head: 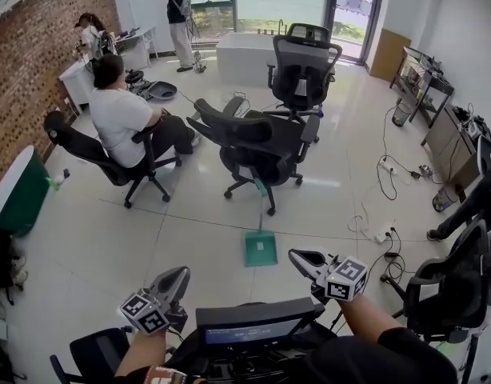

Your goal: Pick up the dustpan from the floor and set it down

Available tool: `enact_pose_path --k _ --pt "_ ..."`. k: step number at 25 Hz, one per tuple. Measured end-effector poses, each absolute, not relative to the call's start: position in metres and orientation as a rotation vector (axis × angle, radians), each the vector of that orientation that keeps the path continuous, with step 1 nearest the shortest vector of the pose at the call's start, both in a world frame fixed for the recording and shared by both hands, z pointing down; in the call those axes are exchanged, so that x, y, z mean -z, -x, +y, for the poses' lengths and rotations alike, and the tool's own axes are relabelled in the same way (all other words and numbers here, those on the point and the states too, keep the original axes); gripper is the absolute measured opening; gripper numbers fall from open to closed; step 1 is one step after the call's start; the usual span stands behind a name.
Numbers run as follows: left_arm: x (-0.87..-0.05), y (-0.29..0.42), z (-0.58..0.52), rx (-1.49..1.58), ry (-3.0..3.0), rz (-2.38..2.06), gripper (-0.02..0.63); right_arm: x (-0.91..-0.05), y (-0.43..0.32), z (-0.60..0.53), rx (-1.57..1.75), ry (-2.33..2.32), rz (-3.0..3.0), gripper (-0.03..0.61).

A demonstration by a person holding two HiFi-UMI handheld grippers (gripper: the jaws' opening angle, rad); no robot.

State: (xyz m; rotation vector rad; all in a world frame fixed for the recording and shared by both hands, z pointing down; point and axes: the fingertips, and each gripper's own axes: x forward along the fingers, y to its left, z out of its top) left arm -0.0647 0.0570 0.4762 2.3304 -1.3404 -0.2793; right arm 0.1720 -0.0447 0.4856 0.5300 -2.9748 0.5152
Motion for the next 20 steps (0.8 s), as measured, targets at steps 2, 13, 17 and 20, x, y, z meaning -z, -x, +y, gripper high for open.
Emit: enact_pose_path --k 2,13,17,20 --pt "-0.477 0.042 0.026 0.277 -2.332 -1.336 0.006 -0.490 -0.191 -0.076 -0.512 -0.519 -2.972 0.017" --pt "-0.505 0.056 -0.129 0.238 -2.362 -1.202 0.006 -0.517 -0.176 -0.226 -0.544 -0.644 -2.913 0.018" --pt "-0.515 0.118 -0.208 0.204 -2.392 -1.124 0.006 -0.520 -0.112 -0.297 -0.542 -0.694 -2.883 0.034" --pt "-0.524 0.173 -0.283 0.176 -2.409 -1.030 0.006 -0.526 -0.061 -0.361 -0.565 -0.767 -2.838 0.063"
